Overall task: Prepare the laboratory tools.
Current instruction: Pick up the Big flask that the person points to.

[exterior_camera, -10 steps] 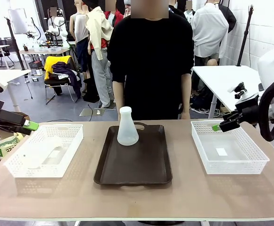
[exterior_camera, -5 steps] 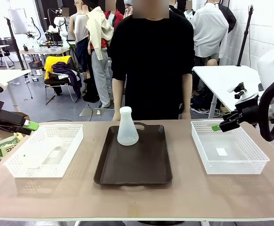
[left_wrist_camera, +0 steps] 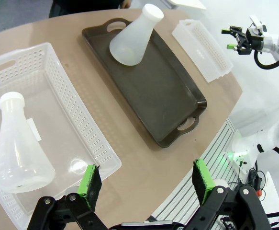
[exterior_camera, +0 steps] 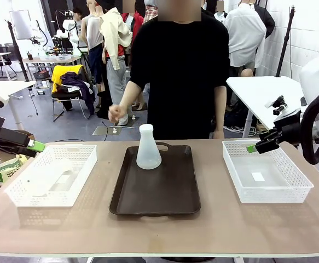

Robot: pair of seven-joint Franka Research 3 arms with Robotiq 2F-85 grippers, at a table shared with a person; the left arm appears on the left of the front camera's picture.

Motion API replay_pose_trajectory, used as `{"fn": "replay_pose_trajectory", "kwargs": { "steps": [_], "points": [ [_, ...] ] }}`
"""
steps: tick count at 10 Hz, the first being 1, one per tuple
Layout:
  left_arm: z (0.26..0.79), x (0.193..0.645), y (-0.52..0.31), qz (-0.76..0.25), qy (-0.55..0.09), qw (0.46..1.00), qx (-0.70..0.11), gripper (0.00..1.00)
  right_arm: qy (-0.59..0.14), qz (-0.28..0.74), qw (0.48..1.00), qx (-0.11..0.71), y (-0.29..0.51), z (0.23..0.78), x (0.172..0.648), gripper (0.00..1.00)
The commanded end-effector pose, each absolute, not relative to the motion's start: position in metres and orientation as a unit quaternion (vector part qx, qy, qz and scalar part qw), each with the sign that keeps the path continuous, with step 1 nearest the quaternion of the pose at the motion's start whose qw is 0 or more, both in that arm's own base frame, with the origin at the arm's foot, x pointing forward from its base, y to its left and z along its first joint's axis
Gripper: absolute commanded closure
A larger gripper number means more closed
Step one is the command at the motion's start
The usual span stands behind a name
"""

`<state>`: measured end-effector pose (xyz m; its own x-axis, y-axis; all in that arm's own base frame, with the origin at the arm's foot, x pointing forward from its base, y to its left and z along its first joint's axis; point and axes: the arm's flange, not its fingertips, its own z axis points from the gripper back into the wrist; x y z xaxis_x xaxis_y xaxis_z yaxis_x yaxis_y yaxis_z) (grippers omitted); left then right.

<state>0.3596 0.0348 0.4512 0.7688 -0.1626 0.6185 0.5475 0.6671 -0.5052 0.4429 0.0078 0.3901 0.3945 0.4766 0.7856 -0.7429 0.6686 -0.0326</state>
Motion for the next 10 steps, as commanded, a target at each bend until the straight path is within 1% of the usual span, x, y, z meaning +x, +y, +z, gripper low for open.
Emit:
{"fn": "replay_pose_trajectory", "kwargs": {
  "steps": [1, 10],
  "points": [
    [0.4485, 0.3604, 0.0361, -0.209, -0.284, 0.863, -0.361, 0.00, -0.402, 0.375, 0.819, 0.163, 0.0069, 0.3897, 0.4429, 0.00],
    [0.4485, 0.3604, 0.0361, -0.209, -0.284, 0.863, -0.361, 0.00, -0.402, 0.375, 0.819, 0.163, 0.0069, 0.3897, 0.4429, 0.00]
  ]
}}
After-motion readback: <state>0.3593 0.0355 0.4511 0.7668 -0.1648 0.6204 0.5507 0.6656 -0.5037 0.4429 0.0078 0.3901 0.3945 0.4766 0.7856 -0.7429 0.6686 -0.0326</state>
